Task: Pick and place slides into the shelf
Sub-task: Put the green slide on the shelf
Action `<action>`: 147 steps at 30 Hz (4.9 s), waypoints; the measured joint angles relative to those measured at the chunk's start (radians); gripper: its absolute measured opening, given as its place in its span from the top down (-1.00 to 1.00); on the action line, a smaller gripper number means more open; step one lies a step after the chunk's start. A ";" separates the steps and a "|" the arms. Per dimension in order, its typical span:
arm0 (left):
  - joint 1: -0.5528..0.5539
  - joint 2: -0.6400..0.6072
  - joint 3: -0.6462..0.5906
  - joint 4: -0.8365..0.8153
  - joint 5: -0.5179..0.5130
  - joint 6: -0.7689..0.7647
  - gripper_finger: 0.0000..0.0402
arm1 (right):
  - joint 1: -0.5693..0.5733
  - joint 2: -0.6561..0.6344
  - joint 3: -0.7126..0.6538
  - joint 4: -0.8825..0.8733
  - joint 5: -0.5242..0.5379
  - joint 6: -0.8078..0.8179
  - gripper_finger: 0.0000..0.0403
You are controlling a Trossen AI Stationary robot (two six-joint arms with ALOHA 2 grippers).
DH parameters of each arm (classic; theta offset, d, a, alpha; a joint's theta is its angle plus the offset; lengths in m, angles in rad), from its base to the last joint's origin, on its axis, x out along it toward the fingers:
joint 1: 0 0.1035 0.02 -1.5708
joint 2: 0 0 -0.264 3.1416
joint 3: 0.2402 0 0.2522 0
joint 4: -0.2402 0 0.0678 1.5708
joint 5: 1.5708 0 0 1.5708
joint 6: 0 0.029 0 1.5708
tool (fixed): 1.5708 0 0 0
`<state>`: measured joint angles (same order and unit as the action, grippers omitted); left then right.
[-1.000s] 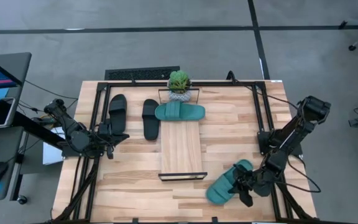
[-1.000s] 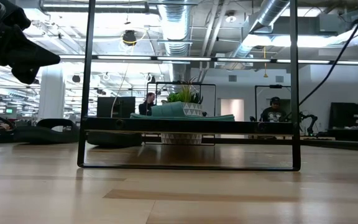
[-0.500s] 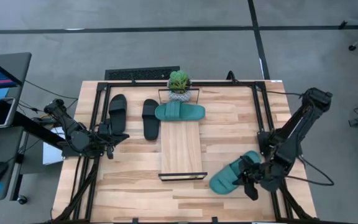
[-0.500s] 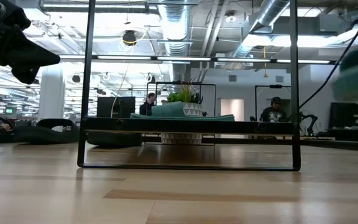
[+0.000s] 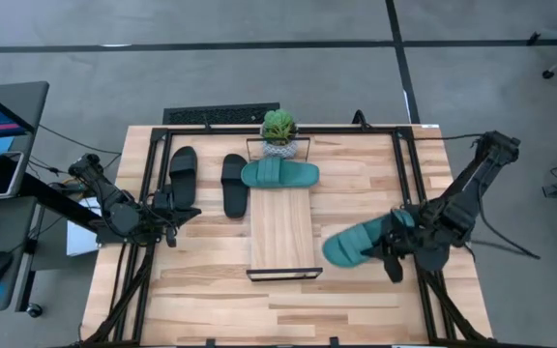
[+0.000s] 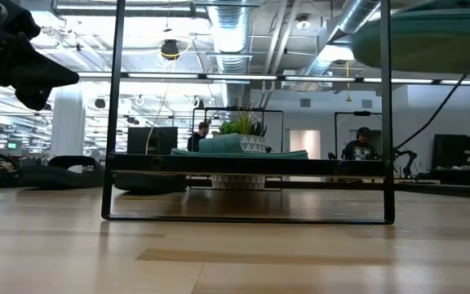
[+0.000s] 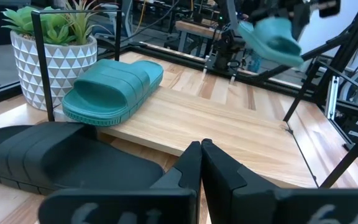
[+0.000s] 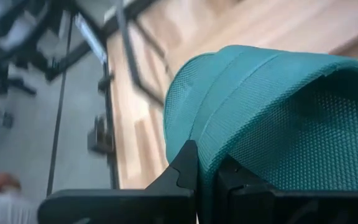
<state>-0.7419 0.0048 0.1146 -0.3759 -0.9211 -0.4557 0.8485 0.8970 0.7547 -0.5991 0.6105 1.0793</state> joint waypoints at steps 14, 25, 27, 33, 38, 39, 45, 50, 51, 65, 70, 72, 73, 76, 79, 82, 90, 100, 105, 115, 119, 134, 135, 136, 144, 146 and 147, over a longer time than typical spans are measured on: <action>0.000 0.000 0.000 0.000 0.000 0.000 1.00 | -0.449 0.012 0.030 0.281 -0.129 -0.283 1.00; 0.000 0.000 0.000 0.000 0.000 0.000 1.00 | -0.687 0.207 0.029 0.505 -0.381 -0.294 1.00; 0.000 0.000 0.000 0.000 0.000 0.000 1.00 | -0.724 0.246 0.029 0.572 -0.425 -0.294 1.00; 0.000 0.000 0.000 0.000 0.000 0.000 1.00 | -0.803 0.361 0.039 0.771 -0.527 -0.292 1.00; 0.000 0.000 0.000 0.000 0.000 0.000 1.00 | -0.827 0.451 0.107 0.764 -0.555 -0.277 1.00; 0.000 0.000 0.000 0.000 0.000 0.000 1.00 | -0.827 0.467 0.123 0.764 -0.555 -0.270 1.00; 0.000 0.000 0.000 0.000 0.000 0.000 1.00 | -0.815 0.597 0.250 0.763 -0.542 -0.237 1.00; 0.000 0.000 0.000 0.000 0.000 0.000 1.00 | -0.802 0.714 0.344 0.759 -0.532 -0.207 1.00; 0.000 0.000 0.000 0.000 0.000 0.000 1.00 | -0.800 0.738 0.359 0.755 -0.531 -0.193 1.00; 0.000 0.000 0.000 0.005 0.001 0.000 1.00 | -0.783 0.844 0.401 0.661 -0.474 -0.111 1.00; 0.000 0.000 0.000 0.006 0.001 0.000 1.00 | -0.783 0.843 0.400 0.650 -0.473 -0.115 1.00; 0.000 0.000 0.000 0.006 0.000 0.000 1.00 | -0.783 0.843 0.401 0.628 -0.472 -0.115 1.00; 0.000 0.000 0.000 0.007 0.000 0.000 1.00 | -0.783 0.843 0.400 0.615 -0.472 -0.115 1.00; 0.000 0.000 0.000 0.007 0.000 0.000 1.00 | -0.783 0.843 0.400 0.591 -0.453 -0.119 1.00; 0.000 0.000 0.000 0.007 0.000 0.000 1.00 | -0.783 0.843 0.400 0.592 -0.446 -0.145 1.00; 0.000 0.000 0.000 0.007 0.000 0.000 1.00 | -0.786 0.843 0.400 0.592 -0.441 -0.166 1.00; 0.000 0.000 0.000 0.007 0.000 0.000 1.00 | -0.807 0.842 0.369 0.660 -0.451 -0.191 1.00; 0.000 0.000 0.000 0.007 0.000 0.000 1.00 | -0.814 0.842 0.369 0.659 -0.504 -0.232 1.00; 0.000 0.000 0.000 0.007 0.000 0.000 1.00 | -0.825 0.842 0.313 0.708 -0.505 -0.205 1.00; 0.000 0.000 0.000 0.007 0.000 0.000 1.00 | -0.844 0.842 0.237 0.821 -0.537 -0.196 1.00; 0.000 0.000 0.000 0.008 0.000 0.000 1.00 | -0.861 0.842 0.237 0.816 -0.538 -0.223 1.00; 0.000 0.000 0.000 0.008 0.000 0.000 1.00 | -0.889 0.842 0.237 0.825 -0.558 -0.206 1.00; 0.000 0.000 0.000 0.008 0.000 0.000 1.00 | -0.886 0.842 0.237 0.826 -0.558 -0.205 1.00; 0.000 0.000 0.000 0.008 0.000 0.000 1.00 | -0.882 0.842 0.238 0.826 -0.557 -0.201 1.00; 0.000 0.000 0.000 0.008 0.001 0.000 1.00 | -0.865 0.842 0.238 0.828 -0.532 -0.182 1.00; 0.000 0.000 0.000 0.007 0.001 0.000 1.00 | -0.866 0.842 0.238 0.828 -0.531 -0.186 1.00; 0.000 0.000 0.000 0.008 0.001 0.000 1.00 | -0.869 0.842 0.238 0.828 -0.531 -0.186 1.00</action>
<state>-0.7422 0.0048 0.1146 -0.3683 -0.9203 -0.4557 -0.0205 1.7390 0.9924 0.2286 0.0791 0.8935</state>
